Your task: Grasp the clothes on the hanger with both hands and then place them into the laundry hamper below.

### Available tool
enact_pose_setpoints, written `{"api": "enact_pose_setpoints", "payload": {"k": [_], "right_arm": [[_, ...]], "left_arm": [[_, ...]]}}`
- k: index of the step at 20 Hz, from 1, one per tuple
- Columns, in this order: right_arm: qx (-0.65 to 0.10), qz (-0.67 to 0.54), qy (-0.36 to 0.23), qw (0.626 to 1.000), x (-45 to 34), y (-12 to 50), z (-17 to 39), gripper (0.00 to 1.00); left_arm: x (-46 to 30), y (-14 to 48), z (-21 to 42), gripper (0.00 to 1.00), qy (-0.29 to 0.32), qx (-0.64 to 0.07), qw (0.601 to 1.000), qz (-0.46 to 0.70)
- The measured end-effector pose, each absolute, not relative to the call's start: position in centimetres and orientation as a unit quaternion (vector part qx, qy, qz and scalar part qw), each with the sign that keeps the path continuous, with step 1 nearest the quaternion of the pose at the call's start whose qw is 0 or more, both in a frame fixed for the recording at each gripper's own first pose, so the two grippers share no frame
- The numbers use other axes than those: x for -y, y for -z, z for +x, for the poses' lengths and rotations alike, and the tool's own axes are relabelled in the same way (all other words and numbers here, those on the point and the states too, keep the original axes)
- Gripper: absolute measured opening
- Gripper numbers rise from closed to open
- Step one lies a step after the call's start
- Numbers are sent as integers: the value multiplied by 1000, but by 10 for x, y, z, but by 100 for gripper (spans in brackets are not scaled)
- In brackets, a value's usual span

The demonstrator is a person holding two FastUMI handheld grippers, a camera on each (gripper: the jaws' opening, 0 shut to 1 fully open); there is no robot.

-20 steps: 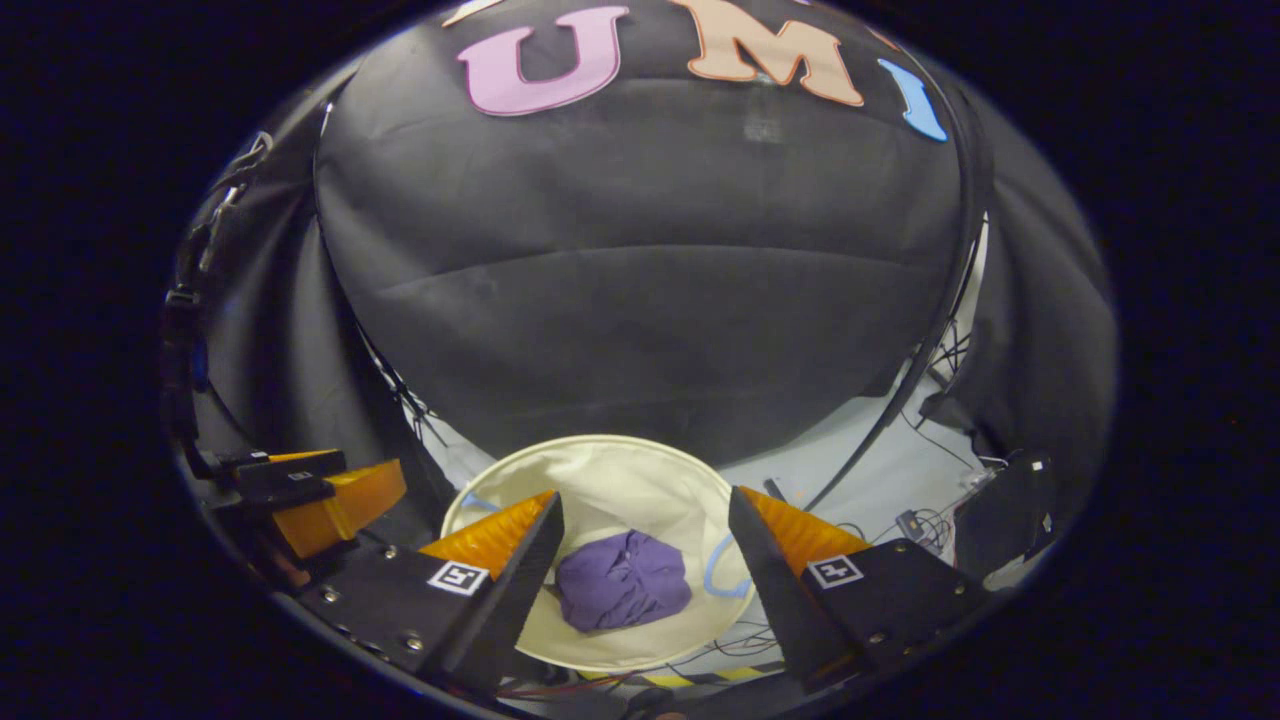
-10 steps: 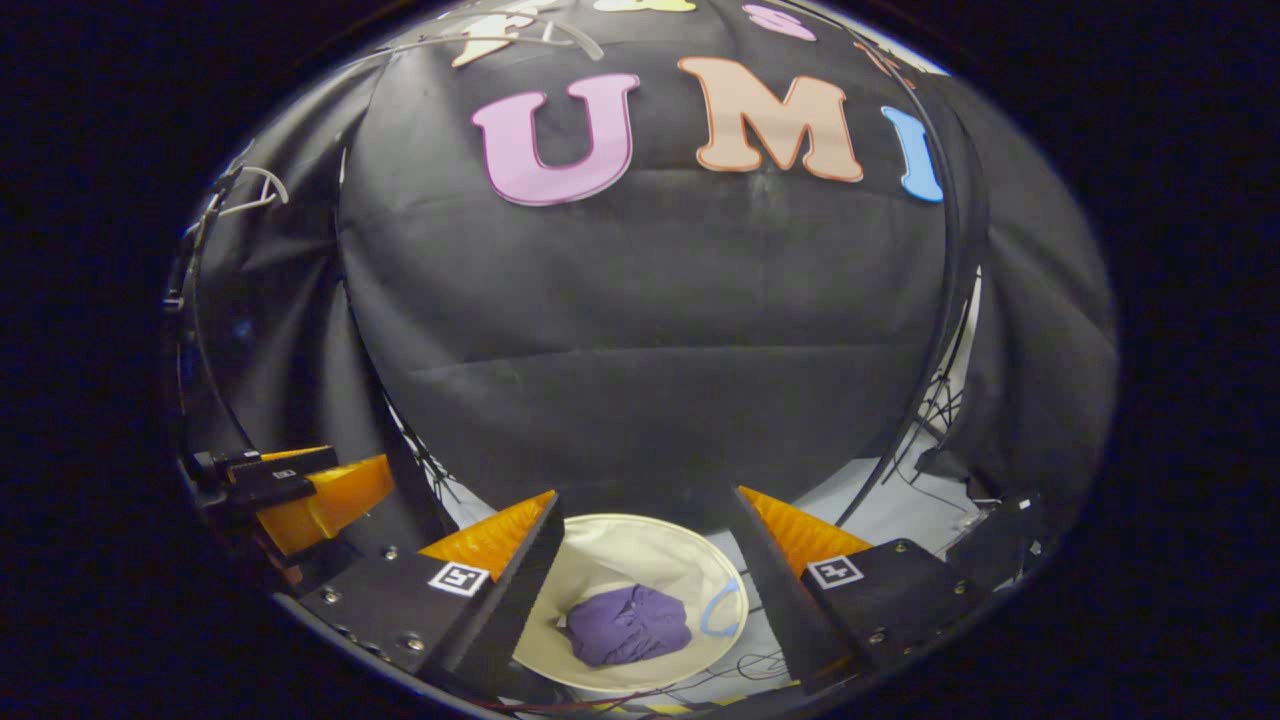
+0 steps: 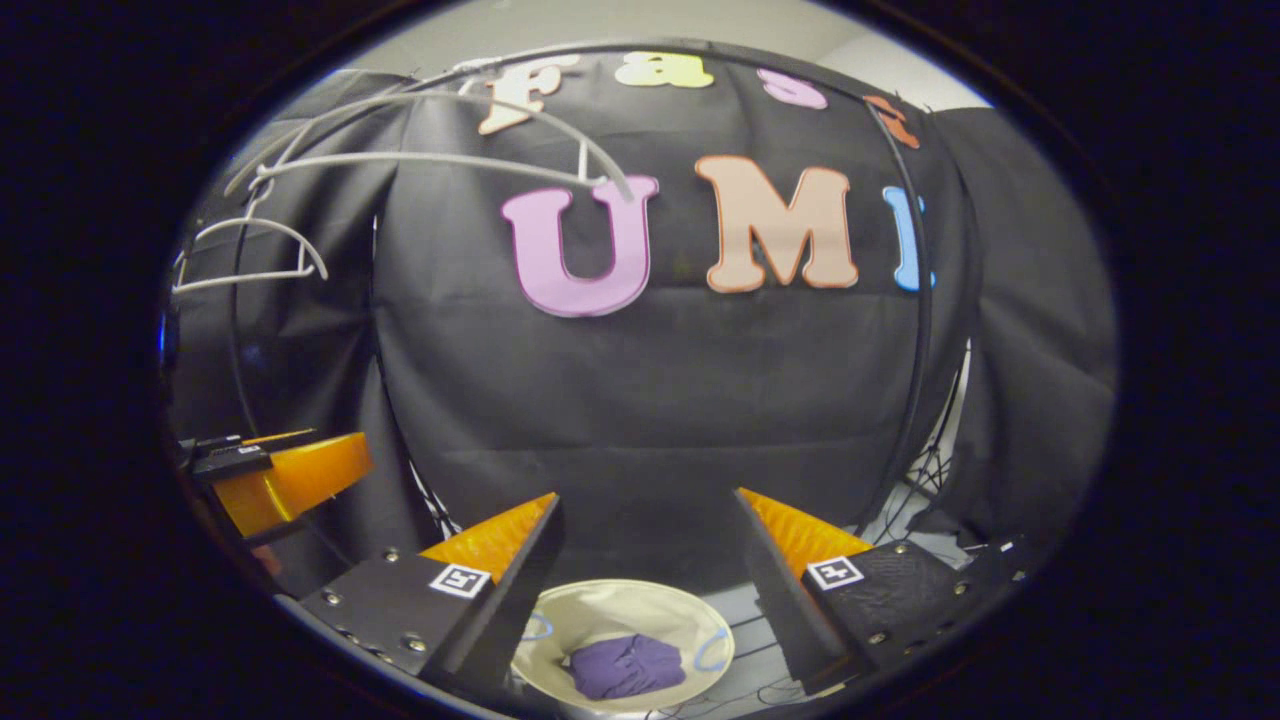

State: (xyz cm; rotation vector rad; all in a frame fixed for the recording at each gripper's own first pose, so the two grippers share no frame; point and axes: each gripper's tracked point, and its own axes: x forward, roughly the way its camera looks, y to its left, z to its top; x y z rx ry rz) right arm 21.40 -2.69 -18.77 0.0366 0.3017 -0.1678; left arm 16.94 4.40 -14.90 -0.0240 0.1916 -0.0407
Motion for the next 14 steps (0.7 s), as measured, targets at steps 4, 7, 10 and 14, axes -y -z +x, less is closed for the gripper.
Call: {"api": "enact_pose_setpoints", "payload": {"k": [4,7,10,14], "right_arm": [[-94,17,77,992,22,123,201,100],[-68,17,70,995,15,95,181,99],[-50,16,60,997,3,74,165,99],[-43,19,50,998,-8,73,146,99]], "left_arm": [[-39,98,143,94,22,-55,998,-15],[-39,73,128,89,20,-34,999,-6],[-37,55,113,89,19,-19,1000,14],[-33,44,99,89,19,-15,999,24]]}}
